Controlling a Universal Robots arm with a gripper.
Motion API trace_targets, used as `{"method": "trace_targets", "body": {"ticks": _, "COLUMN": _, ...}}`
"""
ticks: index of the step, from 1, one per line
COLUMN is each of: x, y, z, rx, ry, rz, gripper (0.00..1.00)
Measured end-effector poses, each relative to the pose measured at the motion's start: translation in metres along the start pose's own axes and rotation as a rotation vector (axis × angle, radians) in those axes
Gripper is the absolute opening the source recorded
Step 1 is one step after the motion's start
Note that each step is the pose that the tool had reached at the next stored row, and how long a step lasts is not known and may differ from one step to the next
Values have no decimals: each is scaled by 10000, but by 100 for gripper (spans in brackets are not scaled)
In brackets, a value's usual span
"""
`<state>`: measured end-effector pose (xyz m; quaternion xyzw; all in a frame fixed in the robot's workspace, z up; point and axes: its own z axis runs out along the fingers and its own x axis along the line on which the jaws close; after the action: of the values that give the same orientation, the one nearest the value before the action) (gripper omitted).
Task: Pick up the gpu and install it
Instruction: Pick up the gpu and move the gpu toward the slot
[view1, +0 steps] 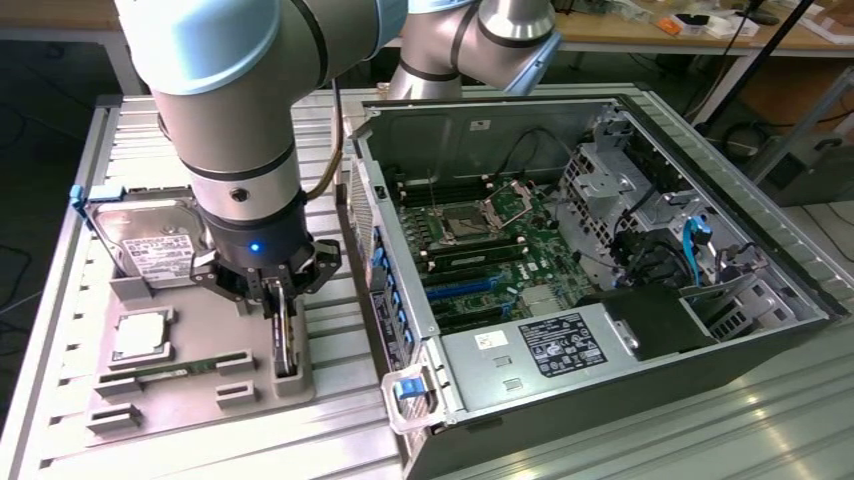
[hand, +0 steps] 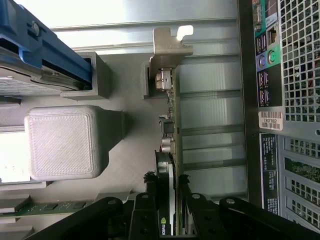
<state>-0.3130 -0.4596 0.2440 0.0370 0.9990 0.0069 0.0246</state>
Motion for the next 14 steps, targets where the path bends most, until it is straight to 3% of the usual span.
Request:
{"method": "trace_targets", "body": {"ticks": 10, "x": -3, "y": 1, "z": -54, "rx": 0, "ry": 0, "rz": 0, "gripper": 27}}
{"method": "trace_targets", "body": {"ticks": 14, "x": -7, "y": 2, "z": -141, "rx": 0, "ry": 0, "rz": 0, "gripper": 27}}
